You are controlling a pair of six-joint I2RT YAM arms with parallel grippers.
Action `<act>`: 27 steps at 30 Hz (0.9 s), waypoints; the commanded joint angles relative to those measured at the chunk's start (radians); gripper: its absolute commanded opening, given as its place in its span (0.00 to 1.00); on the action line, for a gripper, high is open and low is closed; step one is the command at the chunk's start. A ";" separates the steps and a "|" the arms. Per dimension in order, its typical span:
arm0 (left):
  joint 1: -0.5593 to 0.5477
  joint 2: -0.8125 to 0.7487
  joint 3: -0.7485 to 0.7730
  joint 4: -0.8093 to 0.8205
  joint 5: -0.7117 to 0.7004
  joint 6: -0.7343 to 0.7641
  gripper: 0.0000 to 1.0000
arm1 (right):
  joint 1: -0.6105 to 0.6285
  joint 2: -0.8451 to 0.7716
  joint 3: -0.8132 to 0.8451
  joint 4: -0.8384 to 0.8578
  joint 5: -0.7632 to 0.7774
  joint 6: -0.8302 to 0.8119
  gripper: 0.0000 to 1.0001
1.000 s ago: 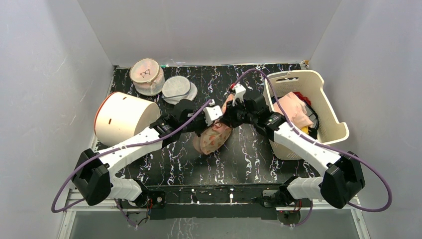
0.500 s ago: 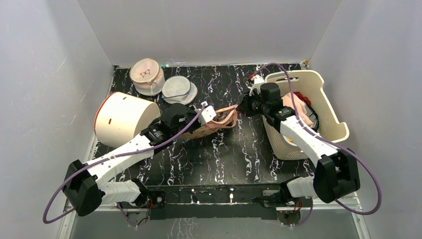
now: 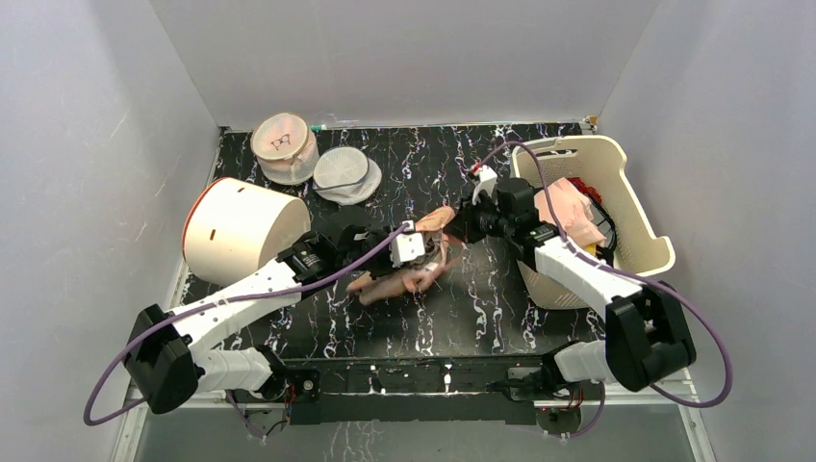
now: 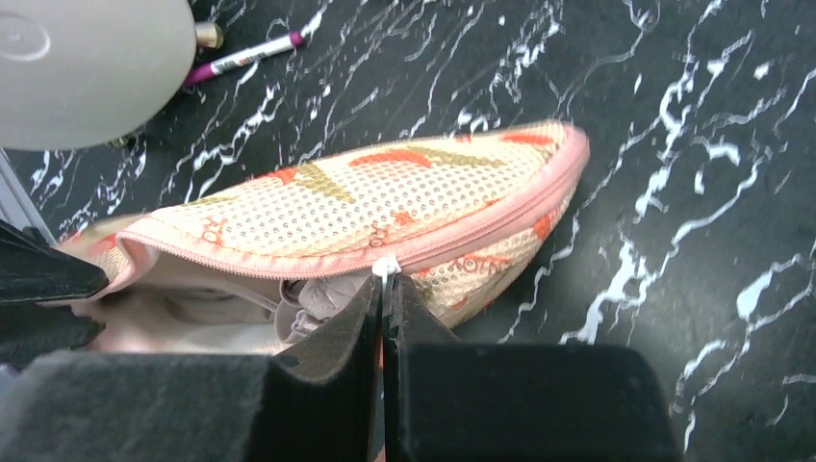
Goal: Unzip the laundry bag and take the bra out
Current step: Unzip the laundry bag at the center of the board.
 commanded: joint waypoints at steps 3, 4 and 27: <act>-0.010 0.017 0.052 -0.009 0.349 -0.088 0.46 | 0.005 -0.157 -0.140 0.062 0.007 0.013 0.00; -0.010 0.027 0.059 -0.005 0.379 -0.101 0.48 | 0.005 -0.172 -0.162 0.065 0.014 0.019 0.00; -0.238 0.377 0.123 0.156 -0.421 -0.228 0.54 | 0.011 -0.219 -0.284 0.105 -0.002 0.095 0.00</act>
